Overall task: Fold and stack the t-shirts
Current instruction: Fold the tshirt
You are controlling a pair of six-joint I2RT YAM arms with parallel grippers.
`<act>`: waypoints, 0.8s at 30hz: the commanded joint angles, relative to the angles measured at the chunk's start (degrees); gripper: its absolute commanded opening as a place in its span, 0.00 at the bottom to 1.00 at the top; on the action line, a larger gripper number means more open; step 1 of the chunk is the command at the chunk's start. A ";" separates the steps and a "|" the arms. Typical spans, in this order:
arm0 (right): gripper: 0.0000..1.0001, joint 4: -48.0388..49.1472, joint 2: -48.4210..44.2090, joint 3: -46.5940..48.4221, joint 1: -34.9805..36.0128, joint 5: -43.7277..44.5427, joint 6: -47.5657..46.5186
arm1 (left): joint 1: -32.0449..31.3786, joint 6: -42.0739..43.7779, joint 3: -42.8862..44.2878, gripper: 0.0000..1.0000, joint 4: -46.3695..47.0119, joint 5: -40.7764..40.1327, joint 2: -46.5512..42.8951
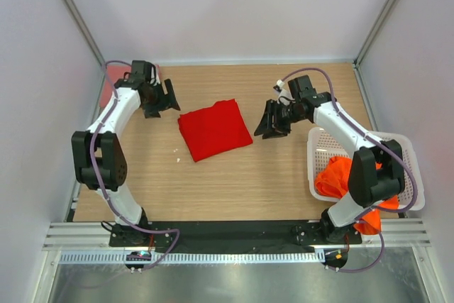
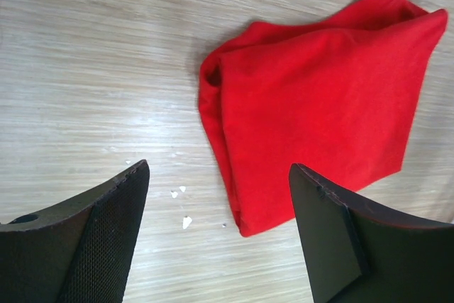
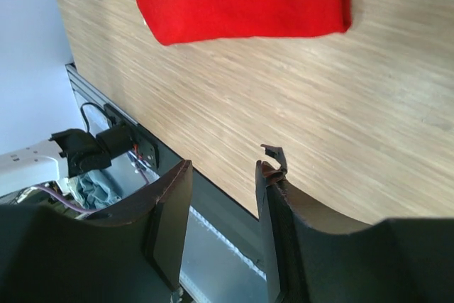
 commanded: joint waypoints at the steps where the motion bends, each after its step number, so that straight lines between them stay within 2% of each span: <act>1: 0.48 -1.91 -4.39 -2.39 0.49 0.57 -1.61 | 0.49 3.70 -1.46 0.80 2.90 0.21 0.98; 6: 0.50 -3.67 -8.00 -4.15 0.49 0.74 -2.58 | 0.41 0.63 -4.72 0.79 8.70 2.85 3.70; 11: 0.50 -2.97 -7.65 -4.95 0.49 0.57 -2.41 | -0.30 -2.80 -9.37 0.76 16.78 5.40 6.34; 19: 0.51 -2.35 -6.07 -5.12 0.49 0.57 -2.58 | -4.16 -3.85 -9.38 0.65 18.90 -1.09 9.77; 24: 0.51 -2.00 -5.89 -5.65 0.41 0.48 -2.67 | -4.34 -4.91 -10.00 0.56 19.43 -3.73 11.09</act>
